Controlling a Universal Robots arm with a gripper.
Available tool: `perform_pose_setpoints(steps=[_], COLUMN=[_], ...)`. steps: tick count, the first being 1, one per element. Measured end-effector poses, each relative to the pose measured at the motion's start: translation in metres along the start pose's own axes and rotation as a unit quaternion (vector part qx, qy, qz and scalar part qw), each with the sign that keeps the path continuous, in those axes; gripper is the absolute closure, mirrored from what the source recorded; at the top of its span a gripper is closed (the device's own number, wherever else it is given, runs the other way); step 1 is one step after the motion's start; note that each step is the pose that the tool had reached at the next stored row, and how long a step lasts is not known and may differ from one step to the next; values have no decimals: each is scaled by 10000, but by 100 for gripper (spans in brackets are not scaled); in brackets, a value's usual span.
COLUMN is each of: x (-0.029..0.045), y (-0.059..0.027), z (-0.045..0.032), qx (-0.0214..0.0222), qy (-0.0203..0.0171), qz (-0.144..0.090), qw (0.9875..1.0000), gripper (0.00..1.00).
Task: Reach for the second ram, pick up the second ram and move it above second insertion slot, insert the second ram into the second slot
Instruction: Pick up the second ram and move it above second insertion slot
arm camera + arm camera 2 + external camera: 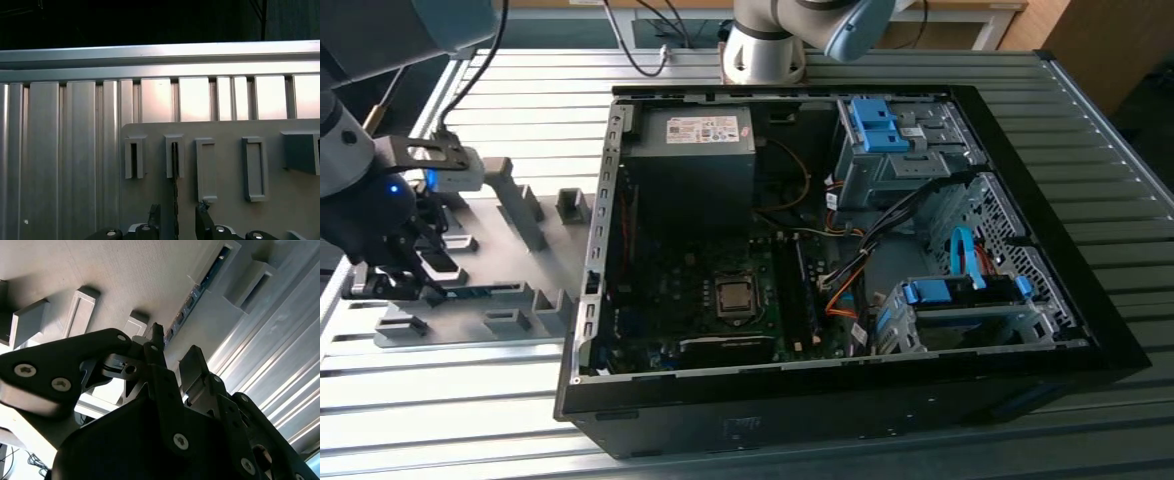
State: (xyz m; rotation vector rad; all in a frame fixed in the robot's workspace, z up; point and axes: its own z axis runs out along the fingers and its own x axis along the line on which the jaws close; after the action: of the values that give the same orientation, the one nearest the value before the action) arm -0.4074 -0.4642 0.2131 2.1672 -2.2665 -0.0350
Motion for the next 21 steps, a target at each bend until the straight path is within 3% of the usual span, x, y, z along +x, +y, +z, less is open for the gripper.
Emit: perform_pose_setpoints(steps=[8, 9, 21], x=[0, 0, 1], y=[0, 0, 2], z=[91, 99, 201], qx=[1, 0, 1], qy=[-1, 0, 0], qz=[0, 1, 2], qw=[10000, 10000, 10000], gripper=[61, 68, 68])
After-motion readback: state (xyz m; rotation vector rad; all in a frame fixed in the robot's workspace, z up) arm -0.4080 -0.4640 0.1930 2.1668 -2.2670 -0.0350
